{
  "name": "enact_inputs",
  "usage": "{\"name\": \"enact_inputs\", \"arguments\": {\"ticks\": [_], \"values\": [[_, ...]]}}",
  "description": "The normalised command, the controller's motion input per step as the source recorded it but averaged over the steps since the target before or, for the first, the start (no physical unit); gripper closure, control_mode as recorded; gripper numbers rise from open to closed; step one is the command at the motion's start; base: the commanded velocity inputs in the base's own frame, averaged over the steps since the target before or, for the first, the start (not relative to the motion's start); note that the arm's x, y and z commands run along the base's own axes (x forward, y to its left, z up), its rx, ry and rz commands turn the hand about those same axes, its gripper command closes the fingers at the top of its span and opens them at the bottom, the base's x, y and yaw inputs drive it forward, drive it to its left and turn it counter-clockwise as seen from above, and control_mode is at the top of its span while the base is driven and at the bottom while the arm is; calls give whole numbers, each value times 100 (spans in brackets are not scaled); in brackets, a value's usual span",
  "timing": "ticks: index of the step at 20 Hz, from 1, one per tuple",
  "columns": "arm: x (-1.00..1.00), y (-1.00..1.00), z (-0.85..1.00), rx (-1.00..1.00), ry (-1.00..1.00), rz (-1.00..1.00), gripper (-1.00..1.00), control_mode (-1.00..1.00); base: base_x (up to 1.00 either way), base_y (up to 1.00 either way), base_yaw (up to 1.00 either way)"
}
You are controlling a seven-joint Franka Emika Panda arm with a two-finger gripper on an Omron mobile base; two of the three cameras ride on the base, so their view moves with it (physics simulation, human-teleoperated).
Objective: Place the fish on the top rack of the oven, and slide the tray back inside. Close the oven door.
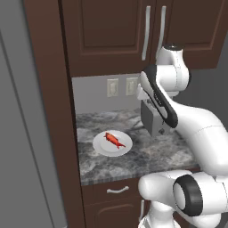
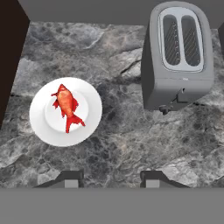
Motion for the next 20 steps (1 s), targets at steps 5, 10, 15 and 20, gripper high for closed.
{"name": "enact_inputs", "arguments": {"ticks": [5,10,15,20], "values": [[-26,0,-27,0,-3,-3,-100,-100,0,0,0],[-18,7,-57,0,-5,-1,-100,-100,0,0,0],[0,23,-59,2,-18,0,-100,-100,0,0,0],[6,18,-24,1,-5,0,-100,-100,0,0,0]]}}
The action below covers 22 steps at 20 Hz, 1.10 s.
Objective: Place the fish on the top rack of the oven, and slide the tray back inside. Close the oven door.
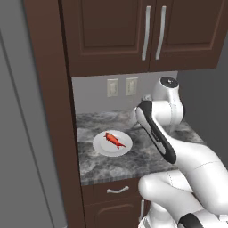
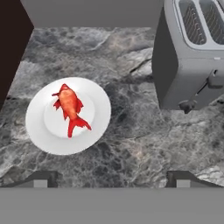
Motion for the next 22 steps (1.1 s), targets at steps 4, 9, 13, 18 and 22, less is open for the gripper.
{"name": "enact_inputs", "arguments": {"ticks": [4,9,13,18,22], "values": [[2,47,-38,0,-2,10,-100,-100,0,0,0],[10,62,-26,0,-3,13,-100,-100,0,0,0],[12,42,-19,0,-1,8,-100,-100,0,0,0],[22,8,-24,-2,0,1,-100,-100,0,0,0],[49,10,-26,-1,3,0,-100,-100,0,0,0]]}}
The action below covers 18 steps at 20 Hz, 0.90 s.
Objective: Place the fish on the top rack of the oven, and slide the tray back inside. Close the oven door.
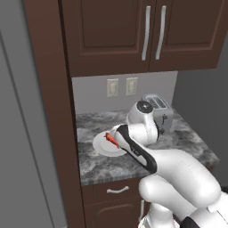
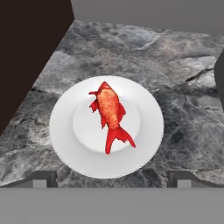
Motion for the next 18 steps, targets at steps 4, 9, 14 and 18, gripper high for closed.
{"name": "enact_inputs", "arguments": {"ticks": [4,9,14,18], "values": [[48,4,-30,0,7,0,-100,-100,0,0,0],[25,0,-30,0,5,0,-100,-100,0,0,0],[16,1,-42,0,0,0,-100,-100,0,0,0],[17,9,-42,-2,0,0,-100,-100,0,0,0]]}}
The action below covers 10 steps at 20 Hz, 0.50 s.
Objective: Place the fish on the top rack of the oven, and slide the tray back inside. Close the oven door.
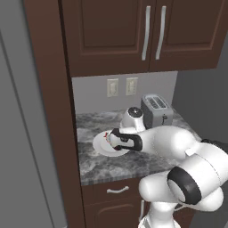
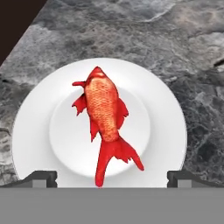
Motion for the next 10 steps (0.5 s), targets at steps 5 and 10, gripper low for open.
{"name": "enact_inputs", "arguments": {"ticks": [5,10], "values": [[24,21,-30,-1,0,0,-100,-100,0,0,0],[35,4,-19,0,0,0,-100,-100,0,0,0]]}}
